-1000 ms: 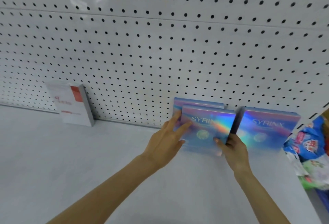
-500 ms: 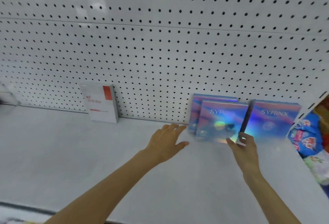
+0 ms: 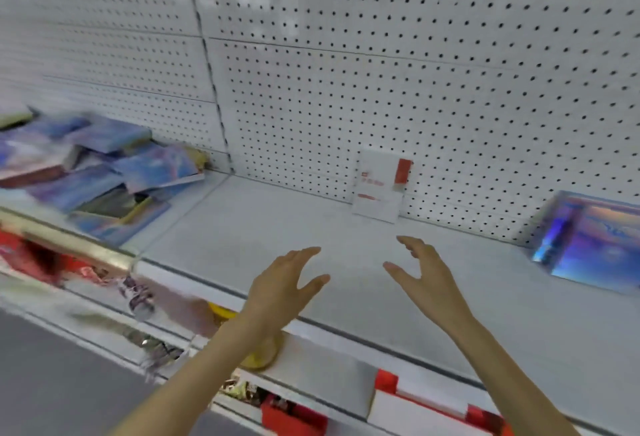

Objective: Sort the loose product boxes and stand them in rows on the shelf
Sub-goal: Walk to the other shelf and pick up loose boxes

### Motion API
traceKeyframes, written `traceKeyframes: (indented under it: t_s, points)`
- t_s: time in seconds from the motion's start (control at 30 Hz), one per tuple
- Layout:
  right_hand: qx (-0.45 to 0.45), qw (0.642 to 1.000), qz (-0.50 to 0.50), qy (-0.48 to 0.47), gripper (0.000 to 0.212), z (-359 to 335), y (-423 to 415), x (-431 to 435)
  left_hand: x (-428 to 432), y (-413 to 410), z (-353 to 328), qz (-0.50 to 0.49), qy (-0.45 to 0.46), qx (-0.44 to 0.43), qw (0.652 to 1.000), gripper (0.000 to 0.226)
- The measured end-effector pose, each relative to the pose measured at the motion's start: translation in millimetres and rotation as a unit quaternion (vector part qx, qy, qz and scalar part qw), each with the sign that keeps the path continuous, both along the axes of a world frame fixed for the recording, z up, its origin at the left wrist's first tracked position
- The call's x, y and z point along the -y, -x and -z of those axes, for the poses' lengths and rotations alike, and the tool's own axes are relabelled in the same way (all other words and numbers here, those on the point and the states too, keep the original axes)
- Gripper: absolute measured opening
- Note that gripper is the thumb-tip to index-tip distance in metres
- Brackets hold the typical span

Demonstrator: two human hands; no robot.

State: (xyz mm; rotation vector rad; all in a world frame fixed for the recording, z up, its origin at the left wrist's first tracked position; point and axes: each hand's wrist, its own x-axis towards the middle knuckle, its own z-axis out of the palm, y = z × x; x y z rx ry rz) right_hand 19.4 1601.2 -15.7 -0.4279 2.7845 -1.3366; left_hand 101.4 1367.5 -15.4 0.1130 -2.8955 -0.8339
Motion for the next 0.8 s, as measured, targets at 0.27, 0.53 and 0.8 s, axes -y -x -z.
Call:
traceKeyframes:
  t_s: [0.27, 0.53, 0.8]
  points:
    - [-0.014, 0.985, -0.169, -0.011, 0.057, -27.5, -46.8, 202.7, 156.1, -101.3, -9.8, -0.168, -0.174, -0.088, 0.966, 0.067]
    - [-0.031, 0.962, -0.270, 0.016, 0.055, -50.8, -30.1, 400.8, 317.8, -129.1, -16.5, -0.288, -0.223, -0.166, 0.917, 0.051]
    - [-0.038, 0.947, -0.309, 0.080, 0.054, -84.8, 26.4, 618.4, 525.9, -74.3, -62.0, -0.319, -0.210, -0.206, 0.901, 0.031]
